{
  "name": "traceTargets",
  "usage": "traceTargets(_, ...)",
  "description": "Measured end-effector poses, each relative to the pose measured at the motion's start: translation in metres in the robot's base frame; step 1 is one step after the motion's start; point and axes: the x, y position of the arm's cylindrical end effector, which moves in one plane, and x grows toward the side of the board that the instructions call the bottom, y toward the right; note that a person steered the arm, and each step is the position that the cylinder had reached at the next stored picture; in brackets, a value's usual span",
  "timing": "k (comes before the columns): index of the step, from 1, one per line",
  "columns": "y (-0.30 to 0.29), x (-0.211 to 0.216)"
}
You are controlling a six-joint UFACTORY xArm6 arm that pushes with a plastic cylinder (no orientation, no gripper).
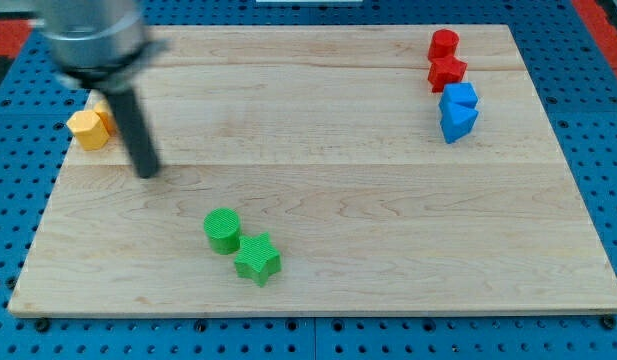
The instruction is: Move the yellow hexagon to the vertical top right of the green star
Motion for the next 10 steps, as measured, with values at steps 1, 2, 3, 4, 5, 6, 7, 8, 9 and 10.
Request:
traceTargets(1, -0.077, -0.031)
traceTargets(2, -0.06, -0.053)
traceTargets(3, 0.015, -0.056)
traceTargets(4, 0.026, -0.079)
traceTargets(5, 0.06, -0.102)
traceTargets(6, 0.13, -0.068)
traceTargets(7, 0.097, -0.092)
traceTargets(8, 0.084, -0.07)
traceTargets(9, 0.083, -0.029)
traceTargets(10, 0.111, -0.027)
